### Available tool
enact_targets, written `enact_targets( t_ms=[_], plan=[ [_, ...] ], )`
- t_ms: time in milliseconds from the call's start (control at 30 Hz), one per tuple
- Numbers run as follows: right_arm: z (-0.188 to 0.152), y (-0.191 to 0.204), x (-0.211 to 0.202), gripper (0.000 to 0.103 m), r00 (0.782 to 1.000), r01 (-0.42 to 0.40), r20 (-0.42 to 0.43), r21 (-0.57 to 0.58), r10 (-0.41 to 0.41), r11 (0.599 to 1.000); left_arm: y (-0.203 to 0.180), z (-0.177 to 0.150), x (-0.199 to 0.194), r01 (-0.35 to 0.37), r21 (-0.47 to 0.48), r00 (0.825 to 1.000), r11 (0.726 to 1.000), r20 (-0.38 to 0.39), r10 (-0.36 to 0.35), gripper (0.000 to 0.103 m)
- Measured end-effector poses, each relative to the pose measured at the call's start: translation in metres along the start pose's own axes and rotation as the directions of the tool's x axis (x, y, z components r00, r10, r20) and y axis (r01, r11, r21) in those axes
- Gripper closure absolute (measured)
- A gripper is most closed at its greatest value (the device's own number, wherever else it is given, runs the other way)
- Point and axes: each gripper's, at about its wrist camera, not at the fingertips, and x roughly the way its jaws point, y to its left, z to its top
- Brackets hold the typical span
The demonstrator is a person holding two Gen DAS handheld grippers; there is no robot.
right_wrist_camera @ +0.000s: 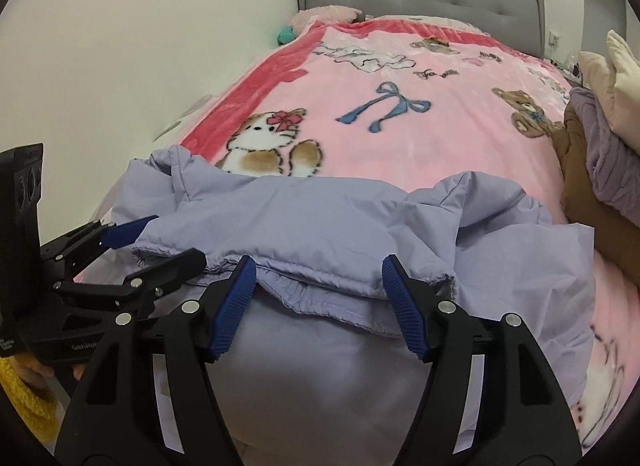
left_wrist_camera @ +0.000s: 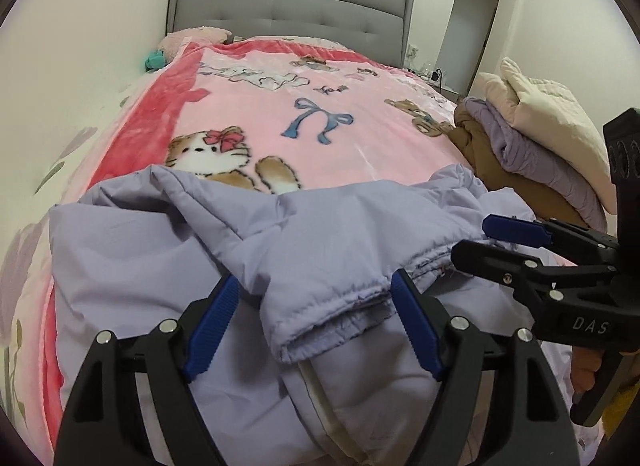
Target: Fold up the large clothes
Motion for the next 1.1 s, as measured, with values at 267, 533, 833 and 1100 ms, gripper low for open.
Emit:
enact_targets(
  t_ms=[267, 533, 833, 1100],
  plan=[
    [0.006, -0.01, -0.042, 0.03, 0.986, -0.031, 0.166, 0.072, 0.018, 0.997, 0.002, 0.009, -0.028, 0.041, -0.038, 0.996, 0.998, 0.085, -0.037, 0.026],
    [-0.027, -0.032, -0.093, 0.029, 0.989, 0.055, 0.132, 0.073, -0.065, 0.996, 0.016, -0.014, -0.052, 0.035, -0.049, 0.999, 0.998, 0.033, -0.034, 0.025],
    [-0.162, -0.055, -0.182, 0.021, 0.968, 0.198, -0.154, -0.019, -0.198, 0.98, 0.048, -0.153, -0.166, -0.098, -0.095, 0.975, 0.991, -0.208, 0.077, 0.023],
    [-0.267, -0.056, -0.222, 0.024, 0.897, 0.273, -0.358, -0.011, -0.259, 0.962, 0.052, -0.257, -0.231, -0.198, -0.166, 0.904, 0.966, -0.411, 0.115, 0.023]
  ],
)
